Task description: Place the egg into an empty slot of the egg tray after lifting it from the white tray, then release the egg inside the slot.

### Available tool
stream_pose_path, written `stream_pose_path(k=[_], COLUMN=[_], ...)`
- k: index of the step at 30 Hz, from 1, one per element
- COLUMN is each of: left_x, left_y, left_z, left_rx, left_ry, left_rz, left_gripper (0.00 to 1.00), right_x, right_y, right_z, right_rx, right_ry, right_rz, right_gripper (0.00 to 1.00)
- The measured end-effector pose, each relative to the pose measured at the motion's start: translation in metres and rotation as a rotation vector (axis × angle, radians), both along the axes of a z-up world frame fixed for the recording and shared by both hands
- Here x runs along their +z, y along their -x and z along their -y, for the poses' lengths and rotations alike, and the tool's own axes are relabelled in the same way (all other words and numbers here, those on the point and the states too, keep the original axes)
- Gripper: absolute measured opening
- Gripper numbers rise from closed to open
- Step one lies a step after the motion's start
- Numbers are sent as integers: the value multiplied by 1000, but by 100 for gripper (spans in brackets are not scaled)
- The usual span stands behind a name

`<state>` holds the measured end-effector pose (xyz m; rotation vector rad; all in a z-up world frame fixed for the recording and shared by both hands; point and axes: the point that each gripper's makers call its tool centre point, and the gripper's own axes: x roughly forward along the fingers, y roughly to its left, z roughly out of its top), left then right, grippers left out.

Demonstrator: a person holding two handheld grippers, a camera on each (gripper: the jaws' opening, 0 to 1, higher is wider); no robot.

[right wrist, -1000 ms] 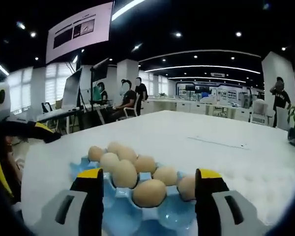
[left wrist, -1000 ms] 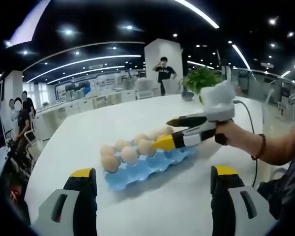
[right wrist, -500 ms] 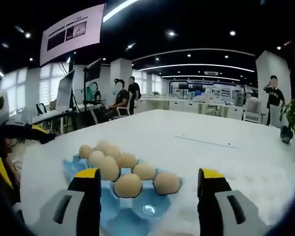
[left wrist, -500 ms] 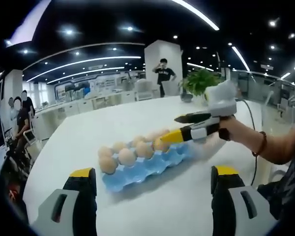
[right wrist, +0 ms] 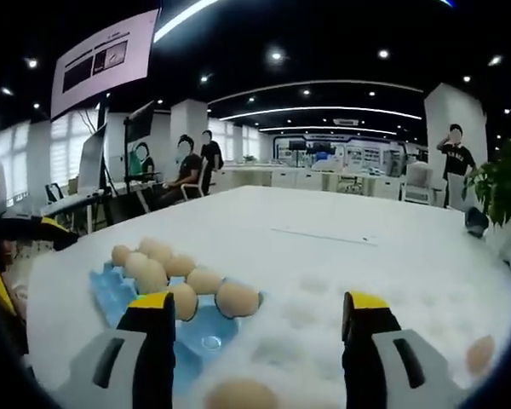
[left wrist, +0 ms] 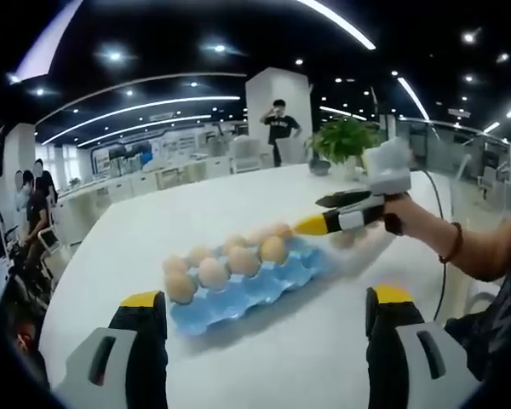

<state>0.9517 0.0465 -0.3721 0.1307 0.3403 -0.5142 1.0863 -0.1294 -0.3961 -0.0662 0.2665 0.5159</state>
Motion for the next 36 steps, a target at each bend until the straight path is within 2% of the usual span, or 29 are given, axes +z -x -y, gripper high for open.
stream_pose_path(k=[5,10,16,25,32,36], left_x=[-2,-2,-3,-2,-2,-4], left_y=[-3,-4,-5,-6,-7,-8], left_z=[1,4,5,4,6,5], left_rx=[9,3,3,5,2,5], left_ry=[2,4,5,1,2,-3], left_rz=[-7,-8,-11,-11,-9,-11], left_gripper=[100,100,100,100,100,100], right_x=[1,-1,-1,-3,-2,-3], right_y=[1,-3,-3,-4,-6,-6], right_z=[17,39,54,78,104,119], right_rx=[-24,-71,-101,-143,-197,-233], right_ry=[-8,19,20,-31,12,5], right_rz=[-2,1,-1,-31,-13,-19], right_gripper=[84,84,83,83,84,84])
